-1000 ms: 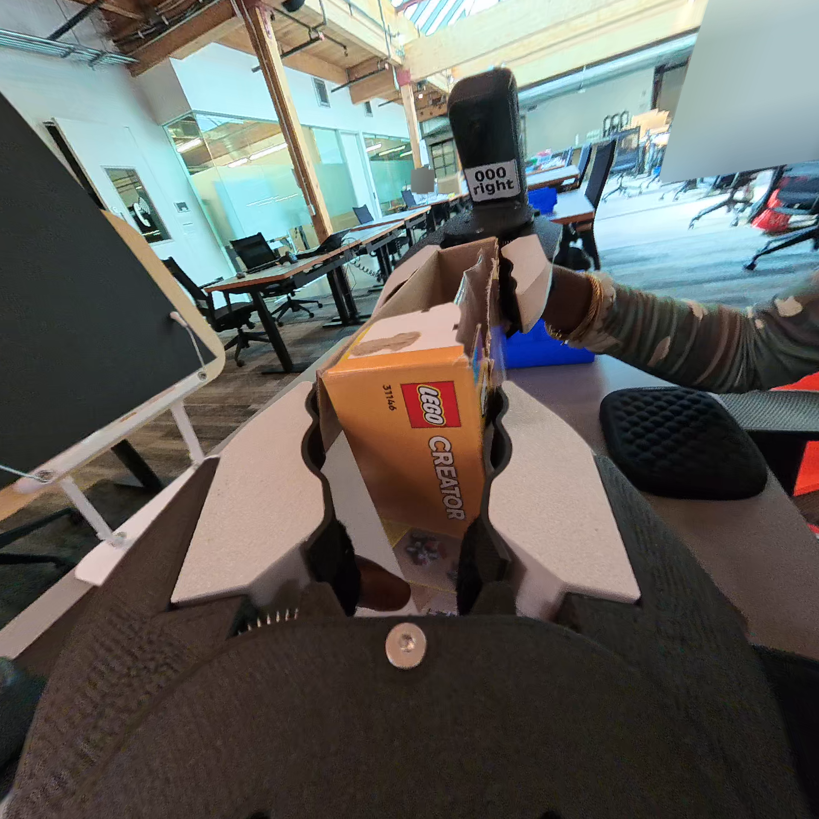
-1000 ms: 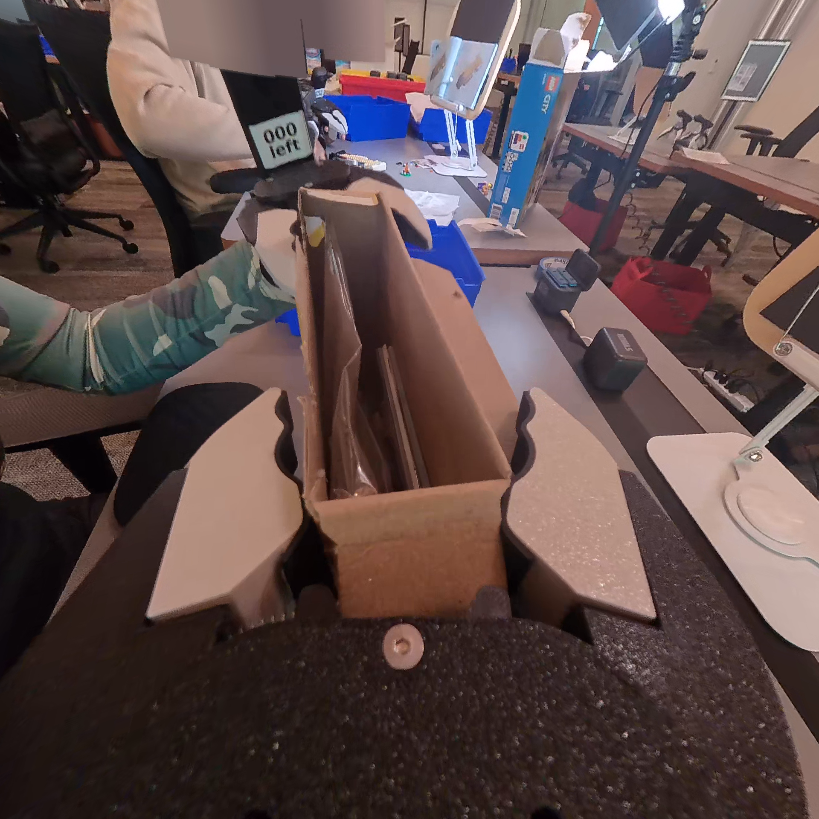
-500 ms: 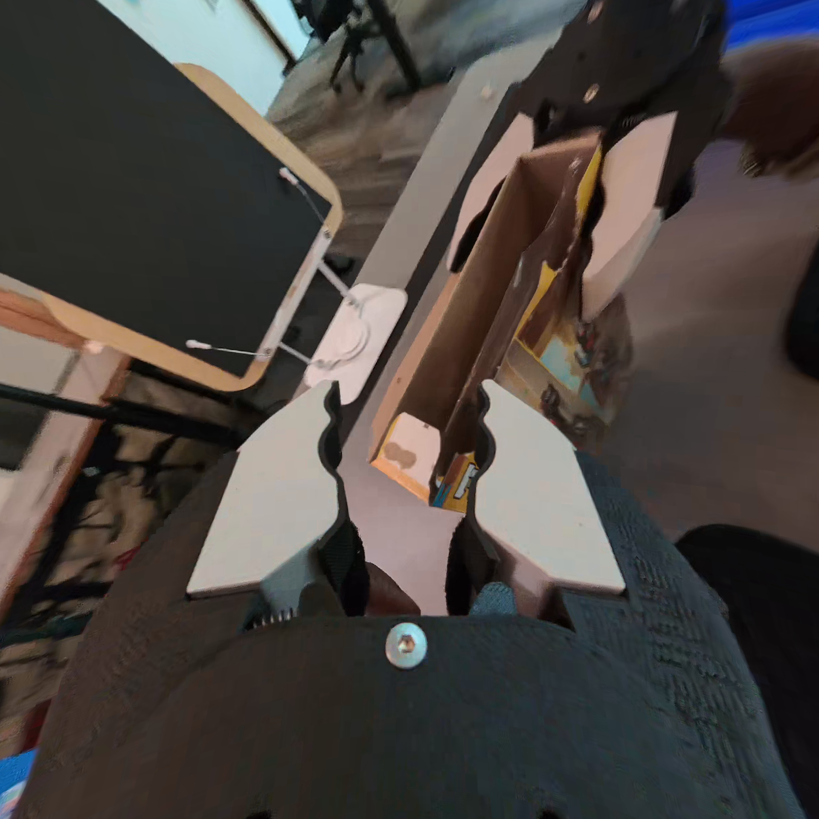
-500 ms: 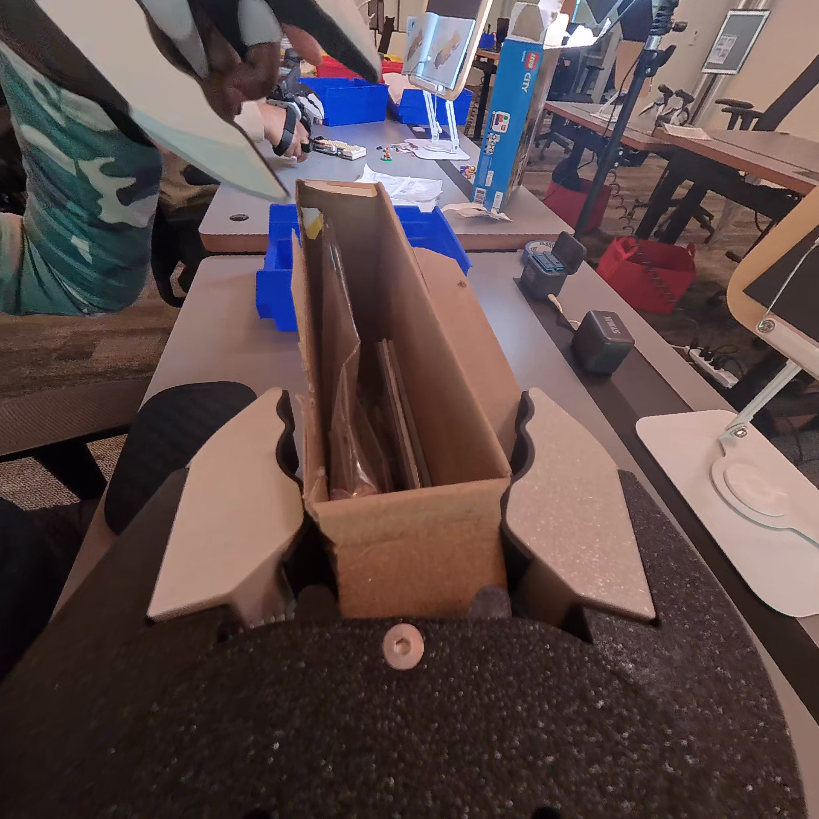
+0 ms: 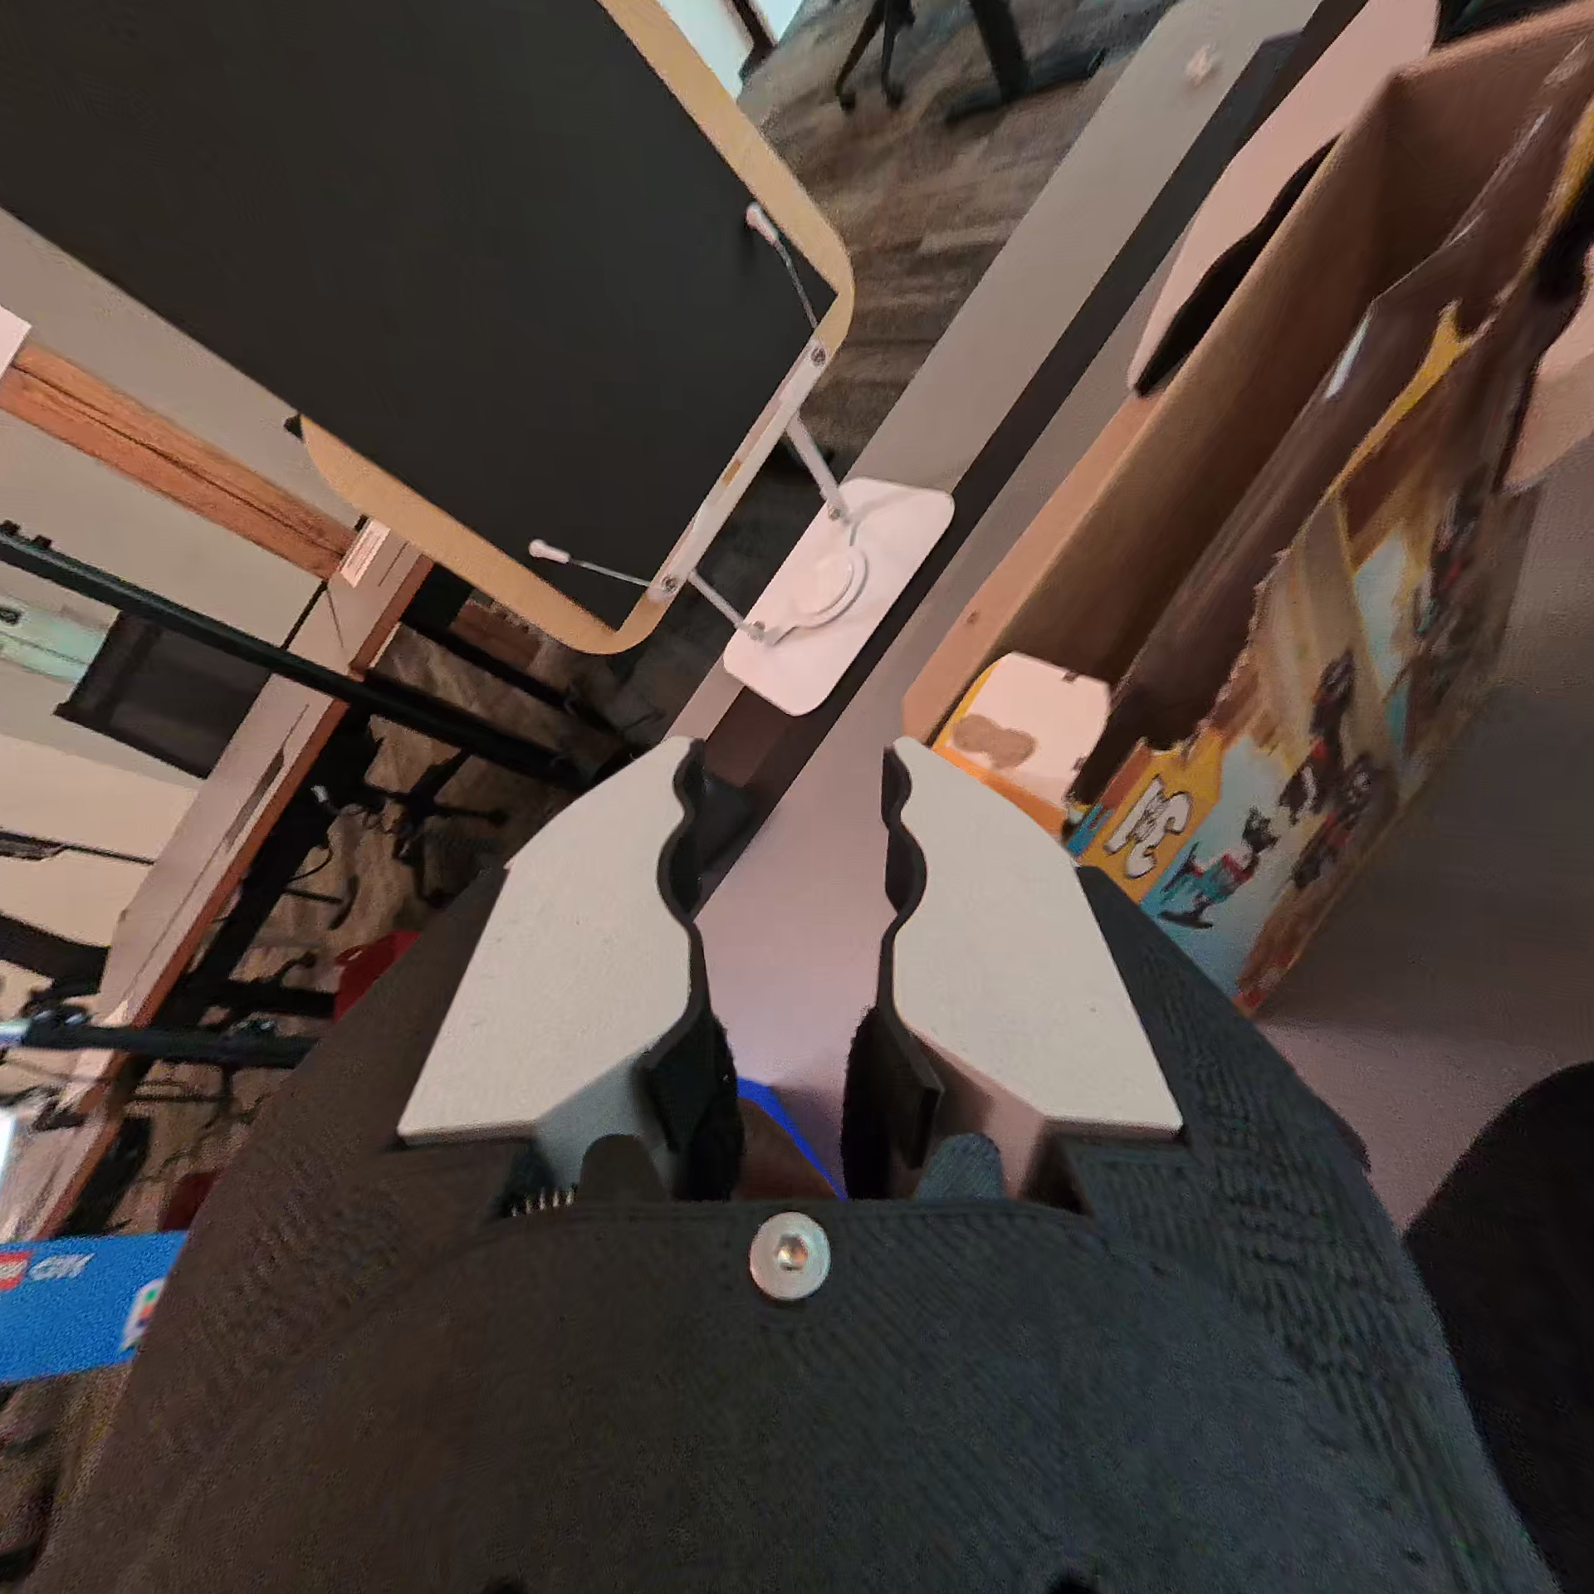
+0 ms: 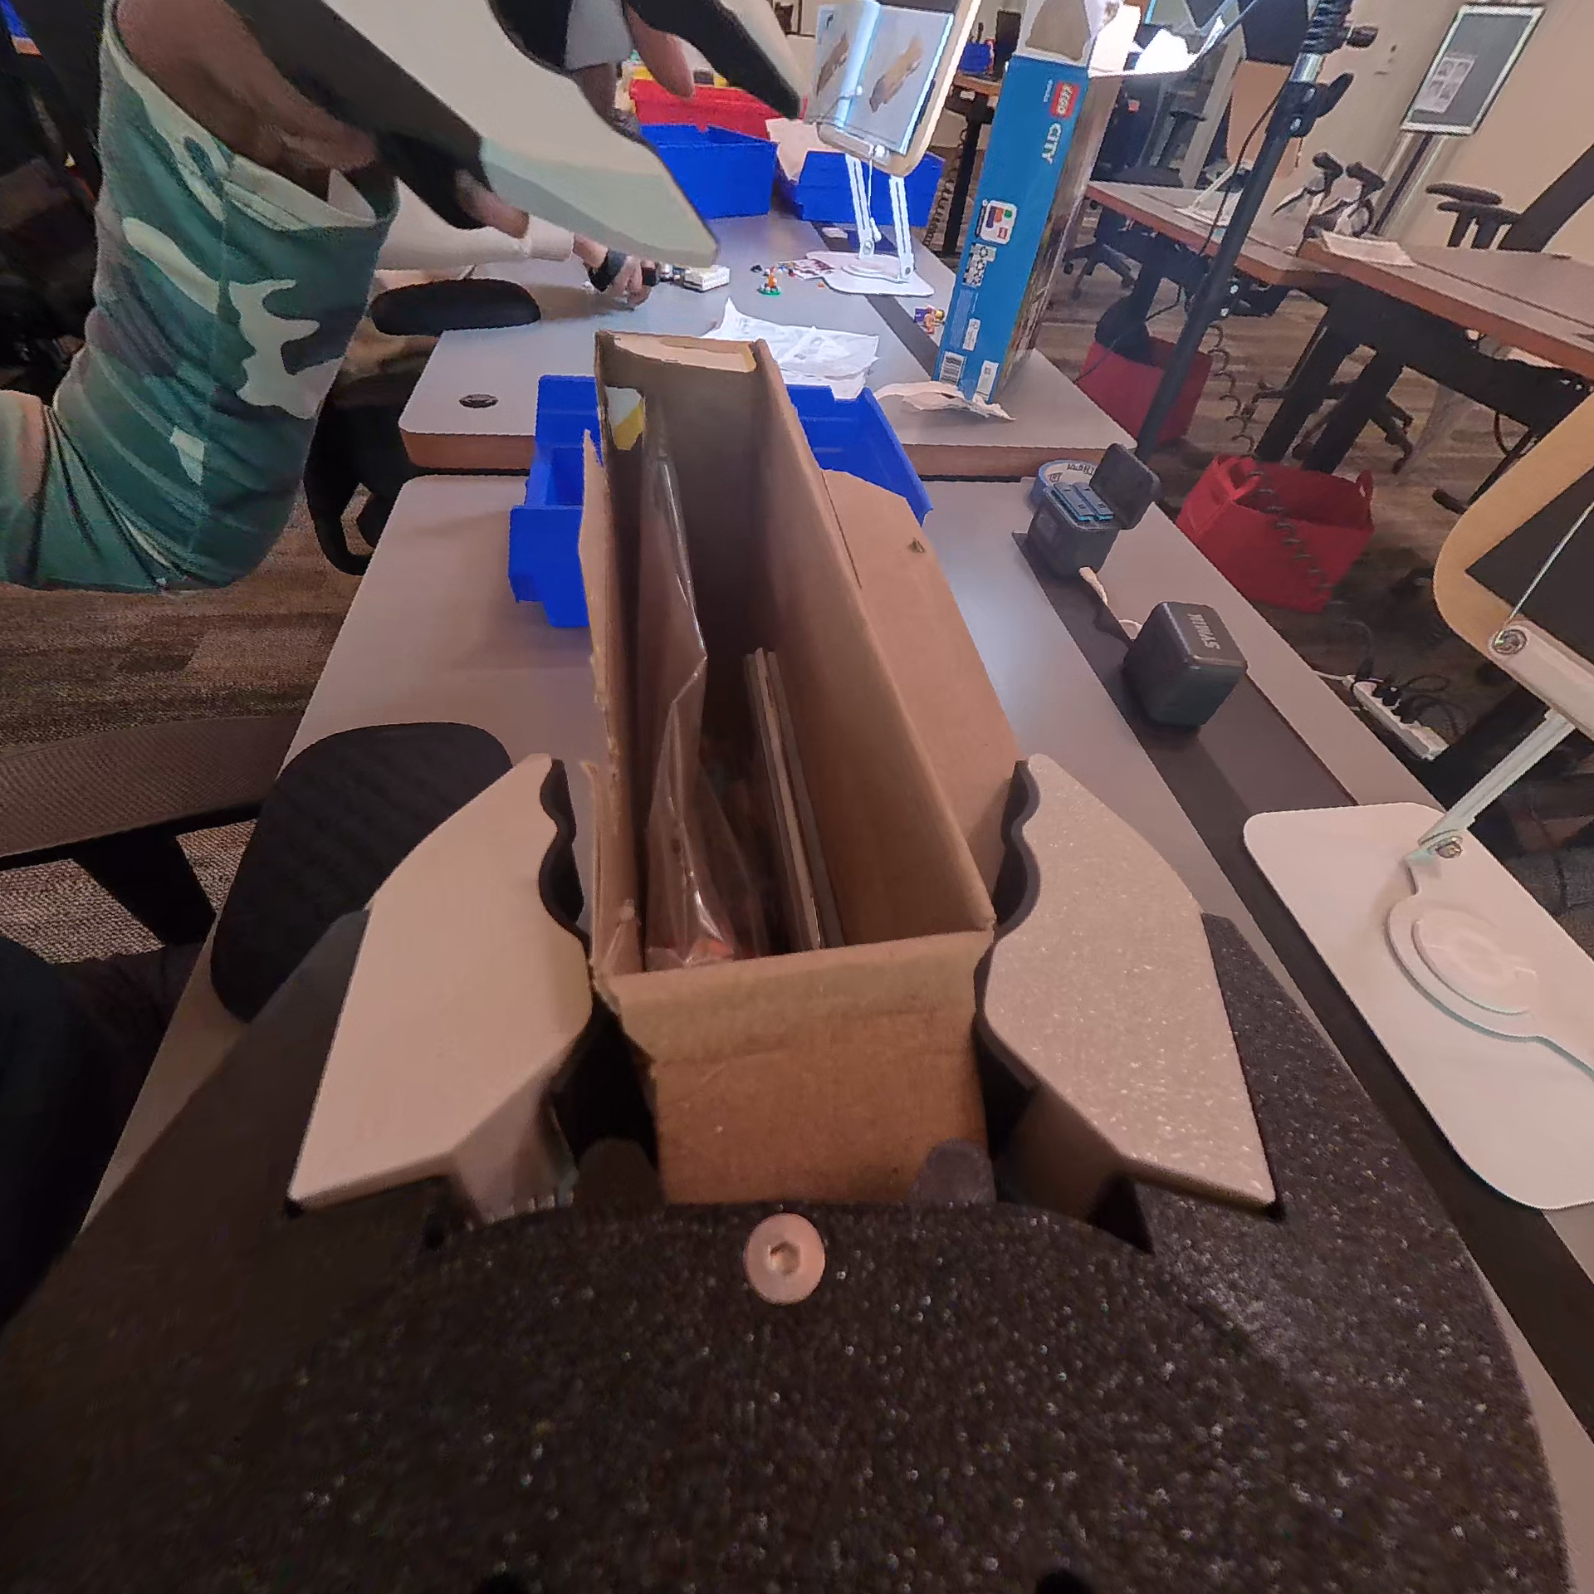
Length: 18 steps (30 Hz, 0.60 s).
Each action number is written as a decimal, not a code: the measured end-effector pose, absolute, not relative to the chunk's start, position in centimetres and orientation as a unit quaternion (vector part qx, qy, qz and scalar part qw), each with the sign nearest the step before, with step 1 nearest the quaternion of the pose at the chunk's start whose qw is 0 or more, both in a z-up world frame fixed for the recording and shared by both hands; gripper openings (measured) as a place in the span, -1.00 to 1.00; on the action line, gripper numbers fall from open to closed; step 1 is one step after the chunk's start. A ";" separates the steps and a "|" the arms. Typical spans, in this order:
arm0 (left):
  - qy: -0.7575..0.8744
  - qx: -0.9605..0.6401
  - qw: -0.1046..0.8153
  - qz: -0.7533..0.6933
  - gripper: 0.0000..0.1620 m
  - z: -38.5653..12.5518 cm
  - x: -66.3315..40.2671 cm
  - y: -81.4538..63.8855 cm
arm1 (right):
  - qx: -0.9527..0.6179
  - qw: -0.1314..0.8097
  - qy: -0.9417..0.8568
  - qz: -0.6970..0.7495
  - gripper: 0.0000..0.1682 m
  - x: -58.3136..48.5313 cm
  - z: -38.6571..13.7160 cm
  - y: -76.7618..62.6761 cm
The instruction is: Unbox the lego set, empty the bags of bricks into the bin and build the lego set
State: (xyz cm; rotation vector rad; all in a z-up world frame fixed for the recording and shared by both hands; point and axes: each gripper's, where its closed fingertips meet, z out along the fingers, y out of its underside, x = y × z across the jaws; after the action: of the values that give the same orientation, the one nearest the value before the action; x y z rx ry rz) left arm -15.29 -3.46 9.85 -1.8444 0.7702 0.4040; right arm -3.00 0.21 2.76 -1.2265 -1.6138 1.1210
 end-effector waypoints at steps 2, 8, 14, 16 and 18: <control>0.328 -0.770 0.528 0.146 -0.43 9.9 -13.5 -3.7 | -0.486 0.401 -0.638 0.443 0.14 -3.0 2.8 0.2; 0.382 -0.783 0.448 0.201 -0.32 7.5 -10.3 -2.3 | -0.487 0.403 -0.638 0.440 0.14 -3.0 2.8 0.2; 0.350 -0.780 0.458 0.244 -0.43 9.8 -13.7 -2.1 | -0.487 0.402 -0.639 0.440 0.14 -3.0 2.7 0.2; 0.342 -0.786 0.463 0.225 -0.47 9.7 -14.8 -2.7 | -0.485 0.402 -0.639 0.441 0.14 -3.0 2.8 0.2; 0.333 -0.793 0.464 0.211 -0.50 9.3 -15.7 -3.1 | -0.486 0.402 -0.638 0.442 0.14 -3.0 2.8 0.2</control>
State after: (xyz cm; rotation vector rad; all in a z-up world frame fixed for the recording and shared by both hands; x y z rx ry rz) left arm -15.70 -3.11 9.28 -1.9493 0.8171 0.5183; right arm -2.98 0.22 2.76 -1.2270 -1.6130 1.1162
